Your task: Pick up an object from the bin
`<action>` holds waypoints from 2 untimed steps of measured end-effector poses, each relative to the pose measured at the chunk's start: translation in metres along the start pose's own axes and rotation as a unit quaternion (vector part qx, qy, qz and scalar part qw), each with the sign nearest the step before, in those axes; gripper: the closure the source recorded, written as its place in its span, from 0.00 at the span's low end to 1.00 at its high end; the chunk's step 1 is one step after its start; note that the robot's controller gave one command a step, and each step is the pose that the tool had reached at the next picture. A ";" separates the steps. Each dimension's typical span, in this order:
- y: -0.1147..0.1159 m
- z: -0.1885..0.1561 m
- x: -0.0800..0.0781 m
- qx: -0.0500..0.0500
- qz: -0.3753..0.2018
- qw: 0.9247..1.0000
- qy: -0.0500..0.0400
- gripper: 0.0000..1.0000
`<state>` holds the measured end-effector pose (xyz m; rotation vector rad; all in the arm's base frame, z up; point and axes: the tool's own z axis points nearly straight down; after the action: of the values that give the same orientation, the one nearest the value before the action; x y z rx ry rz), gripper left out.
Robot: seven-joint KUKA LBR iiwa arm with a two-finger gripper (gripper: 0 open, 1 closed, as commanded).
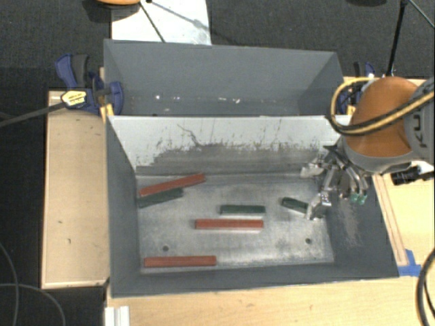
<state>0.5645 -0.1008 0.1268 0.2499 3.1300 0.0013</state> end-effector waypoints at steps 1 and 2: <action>0.003 0.045 0.014 0.000 0.002 1.000 -0.002 0.00; 0.007 0.053 0.011 0.000 0.061 0.998 -0.007 1.00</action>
Offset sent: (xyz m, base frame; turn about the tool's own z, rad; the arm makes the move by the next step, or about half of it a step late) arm -0.0136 0.0089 -0.0568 0.1216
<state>0.5550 -0.0926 0.0742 0.4372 3.0952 -0.0003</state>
